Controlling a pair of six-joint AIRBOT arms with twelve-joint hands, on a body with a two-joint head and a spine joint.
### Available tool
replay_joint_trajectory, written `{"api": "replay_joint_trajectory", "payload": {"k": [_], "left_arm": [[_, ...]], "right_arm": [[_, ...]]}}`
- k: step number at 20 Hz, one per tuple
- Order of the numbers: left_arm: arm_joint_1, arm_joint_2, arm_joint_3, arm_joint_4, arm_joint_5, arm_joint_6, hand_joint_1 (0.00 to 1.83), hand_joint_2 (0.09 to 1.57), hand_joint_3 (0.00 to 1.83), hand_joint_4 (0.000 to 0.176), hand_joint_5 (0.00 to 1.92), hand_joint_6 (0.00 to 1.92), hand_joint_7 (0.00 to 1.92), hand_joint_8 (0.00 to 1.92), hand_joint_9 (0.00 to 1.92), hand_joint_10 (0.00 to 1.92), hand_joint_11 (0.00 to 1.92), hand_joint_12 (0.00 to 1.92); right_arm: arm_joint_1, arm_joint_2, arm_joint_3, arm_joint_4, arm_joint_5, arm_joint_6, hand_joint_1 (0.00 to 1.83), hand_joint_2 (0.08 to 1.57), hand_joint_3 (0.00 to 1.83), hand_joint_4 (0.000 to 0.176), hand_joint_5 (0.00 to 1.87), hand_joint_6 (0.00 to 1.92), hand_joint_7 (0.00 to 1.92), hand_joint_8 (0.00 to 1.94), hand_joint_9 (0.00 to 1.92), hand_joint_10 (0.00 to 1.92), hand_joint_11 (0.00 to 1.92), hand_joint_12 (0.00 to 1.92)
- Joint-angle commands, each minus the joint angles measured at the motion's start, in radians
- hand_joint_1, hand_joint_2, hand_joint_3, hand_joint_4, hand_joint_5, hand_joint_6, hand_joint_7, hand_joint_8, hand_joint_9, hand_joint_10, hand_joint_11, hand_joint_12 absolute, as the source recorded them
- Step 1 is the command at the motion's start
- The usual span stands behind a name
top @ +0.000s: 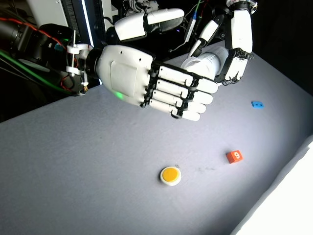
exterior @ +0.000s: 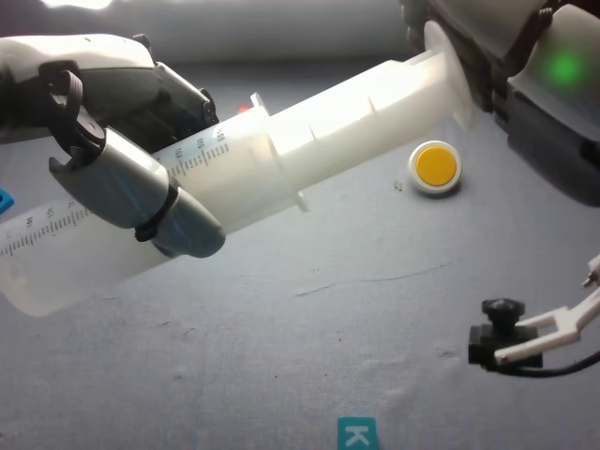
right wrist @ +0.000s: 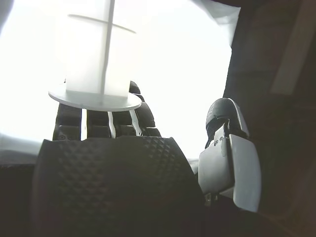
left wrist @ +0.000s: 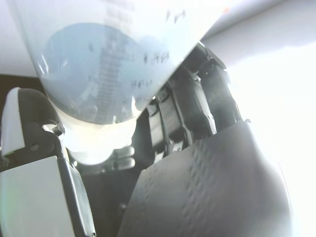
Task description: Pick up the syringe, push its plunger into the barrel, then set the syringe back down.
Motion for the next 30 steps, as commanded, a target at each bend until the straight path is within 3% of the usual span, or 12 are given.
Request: {"api": "replay_joint_trajectory", "payload": {"k": [1, 10, 17, 21, 27, 29, 30], "left_arm": [[-0.022, -0.002, -0.004, -0.003, -0.142, -0.035, 1.36, 1.17, 0.0, 0.0, 0.84, 1.11, 0.92, 1.12, 0.76, 1.42, 0.37, 1.55], [-0.022, -0.002, -0.01, -0.009, -0.14, -0.035, 1.36, 1.15, 0.0, 0.0, 0.87, 1.05, 0.94, 1.11, 0.78, 1.4, 0.42, 1.52], [-0.026, -0.004, -0.014, -0.009, -0.14, -0.035, 1.36, 1.17, 0.0, 0.0, 0.84, 1.08, 0.9, 1.22, 0.75, 1.43, 0.39, 1.54], [-0.027, -0.004, -0.015, -0.009, -0.14, -0.035, 1.37, 1.15, 0.0, 0.0, 0.87, 1.02, 0.95, 1.1, 0.79, 1.4, 0.43, 1.5], [-0.026, -0.004, -0.015, -0.009, -0.14, -0.035, 1.36, 1.16, 0.0, 0.0, 0.88, 0.98, 0.92, 1.2, 0.77, 1.4, 0.46, 1.49], [-0.026, -0.004, -0.014, -0.009, -0.14, -0.035, 1.35, 1.19, 0.0, 0.0, 0.84, 0.96, 0.85, 1.37, 0.71, 1.49, 0.47, 1.51], [-0.025, -0.004, -0.013, -0.009, -0.14, -0.035, 1.36, 1.18, 0.0, 0.0, 0.84, 0.98, 0.88, 1.29, 0.73, 1.48, 0.44, 1.53]], "right_arm": [[0.0, -0.015, -0.025, -0.106, 0.044, 0.01, 0.0, 1.09, 0.0, 0.0, 0.0, 0.0, 0.0, 0.0, 0.0, 0.0, 0.0, 0.0], [-0.023, -0.117, -0.036, -0.105, 0.02, -0.046, 0.0, 1.08, 0.0, 0.0, 0.0, 0.0, 0.0, 0.0, 0.0, 0.0, 0.0, 0.0], [-0.013, -0.226, -0.036, -0.105, 0.018, -0.101, 0.0, 1.08, 0.0, 0.0, 0.03, 0.01, 0.0, 0.0, 0.0, 0.0, 0.0, 0.0], [-0.009, -0.287, -0.037, -0.081, 0.017, -0.132, 0.0, 1.07, 0.0, 0.0, 0.03, 0.01, 0.01, 0.0, 0.01, 0.0, 0.02, 0.01], [-0.013, -0.357, -0.037, -0.04, 0.01, -0.182, 0.0, 1.07, 0.0, 0.0, 0.03, 0.0, 0.01, 0.0, 0.0, 0.0, 0.01, 0.01], [-0.017, -0.366, -0.036, -0.039, 0.01, -0.185, 0.0, 1.07, 0.0, 0.0, 0.02, 0.0, 0.0, 0.0, 0.0, 0.0, 0.01, 0.01], [-0.017, -0.366, -0.037, -0.038, 0.01, -0.185, 0.0, 1.07, 0.0, 0.0, 0.03, 0.01, 0.01, 0.0, 0.0, 0.0, 0.02, 0.01]]}}
